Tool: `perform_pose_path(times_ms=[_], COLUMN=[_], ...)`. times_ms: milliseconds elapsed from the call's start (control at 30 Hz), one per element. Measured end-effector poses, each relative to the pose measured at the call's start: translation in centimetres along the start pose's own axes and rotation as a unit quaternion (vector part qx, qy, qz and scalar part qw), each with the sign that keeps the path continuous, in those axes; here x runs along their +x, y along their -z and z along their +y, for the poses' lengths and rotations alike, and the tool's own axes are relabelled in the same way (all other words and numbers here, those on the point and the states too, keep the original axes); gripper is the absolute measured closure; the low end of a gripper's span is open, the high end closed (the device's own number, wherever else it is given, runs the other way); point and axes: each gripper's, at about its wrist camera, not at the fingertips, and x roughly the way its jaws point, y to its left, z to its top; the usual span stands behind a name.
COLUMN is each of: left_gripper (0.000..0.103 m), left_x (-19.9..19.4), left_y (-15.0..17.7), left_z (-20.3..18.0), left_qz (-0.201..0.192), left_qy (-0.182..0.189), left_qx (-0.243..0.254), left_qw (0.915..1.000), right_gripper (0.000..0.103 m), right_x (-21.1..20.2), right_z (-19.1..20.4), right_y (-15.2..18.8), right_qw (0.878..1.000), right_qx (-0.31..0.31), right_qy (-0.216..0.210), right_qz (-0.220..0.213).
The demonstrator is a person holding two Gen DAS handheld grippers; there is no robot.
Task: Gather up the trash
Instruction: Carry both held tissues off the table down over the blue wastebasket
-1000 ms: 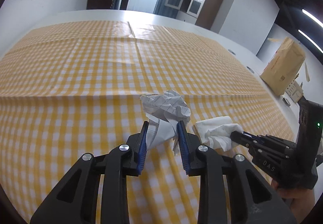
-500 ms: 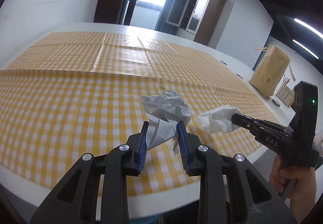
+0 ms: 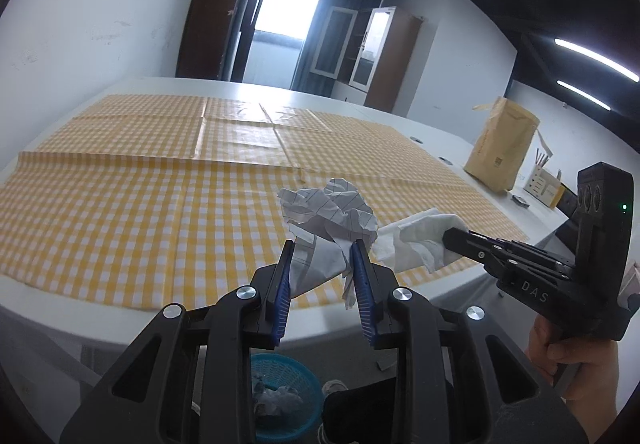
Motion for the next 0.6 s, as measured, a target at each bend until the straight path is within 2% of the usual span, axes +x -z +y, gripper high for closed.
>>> perform_pose_path(times_ms=[233,367,600], left_gripper=[0.076,0.075,0.075], left_x=[-3.8,-5.4,-6.1], left_y=[2.3,4.2,7.6], left_z=[-1.3,-2.2,-2.2], left_qz=[-0.007,0.002,0.028], left_qy=[-0.007,-0.006,0.001], left_qx=[0.025,0.045,0.060], left_qw=[0.9996,0.9990,0.9978], right_gripper=[0.097,0.097,0.097], right_x=[-3.8,-5.7,-6.2], right_z=[1.8,2.5,2.2], right_y=[2.6,4.6,9.1], right_qw=[1.000,1.000,1.000], right_qx=[-0.007,-0.010,-0.002], right_qy=[-0.008,-0.013,-0.019], right_qz=[-0.017,-0.020,0.011])
